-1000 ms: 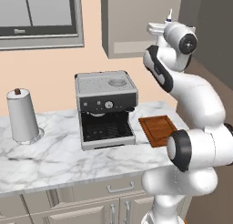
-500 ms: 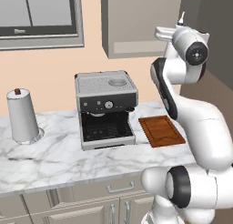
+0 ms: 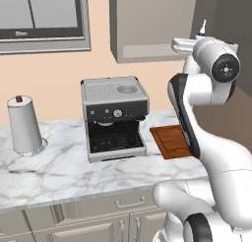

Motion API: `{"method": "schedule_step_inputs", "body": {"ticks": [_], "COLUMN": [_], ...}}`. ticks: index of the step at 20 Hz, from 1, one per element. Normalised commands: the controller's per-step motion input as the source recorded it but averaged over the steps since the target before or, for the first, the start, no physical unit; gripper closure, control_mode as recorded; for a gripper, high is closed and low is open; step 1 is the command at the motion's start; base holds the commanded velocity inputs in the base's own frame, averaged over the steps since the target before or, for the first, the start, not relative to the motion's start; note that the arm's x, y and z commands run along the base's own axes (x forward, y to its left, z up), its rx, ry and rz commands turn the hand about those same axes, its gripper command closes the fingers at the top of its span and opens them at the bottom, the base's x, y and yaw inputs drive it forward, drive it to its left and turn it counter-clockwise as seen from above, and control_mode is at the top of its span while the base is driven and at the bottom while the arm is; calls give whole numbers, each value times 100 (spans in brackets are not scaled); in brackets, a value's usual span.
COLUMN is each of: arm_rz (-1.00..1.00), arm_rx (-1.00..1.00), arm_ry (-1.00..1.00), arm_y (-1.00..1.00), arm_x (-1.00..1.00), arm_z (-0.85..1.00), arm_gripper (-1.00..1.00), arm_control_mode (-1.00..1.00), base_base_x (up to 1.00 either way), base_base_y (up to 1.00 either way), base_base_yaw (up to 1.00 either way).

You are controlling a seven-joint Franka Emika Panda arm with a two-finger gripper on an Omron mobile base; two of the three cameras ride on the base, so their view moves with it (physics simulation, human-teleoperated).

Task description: Grab the spray bottle from the cabinet, then place it next to the cutting board for sanitizing. Then grab the dish brush from the countertop next to the sink and place it next to the cutting board.

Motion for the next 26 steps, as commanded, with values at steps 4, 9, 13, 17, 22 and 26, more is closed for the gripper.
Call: {"method": "schedule_step_inputs", "body": {"ticks": [4, 9, 13, 17, 22, 26], "arm_rz": [23, 31, 31, 20, 2, 0], "arm_rx": [-1, 0, -1, -13, -18, -3], "arm_ry": [3, 11, 6, -2, -12, -1], "arm_y": [0, 0, 0, 4, 35, 27], "arm_x": [-9, 0, 0, -17, -44, -7], "arm_z": [-59, -62, -51, -41, -43, -48], "arm_gripper": [100, 100, 100, 100, 100, 100], "arm_control_mode": [-100, -100, -100, -100, -100, -100], "base_base_x": [0, 0, 0, 0, 0, 0], "base_base_y": [0, 0, 0, 0, 0, 0], "base_base_yaw": [0, 0, 0, 0, 0, 0]}}
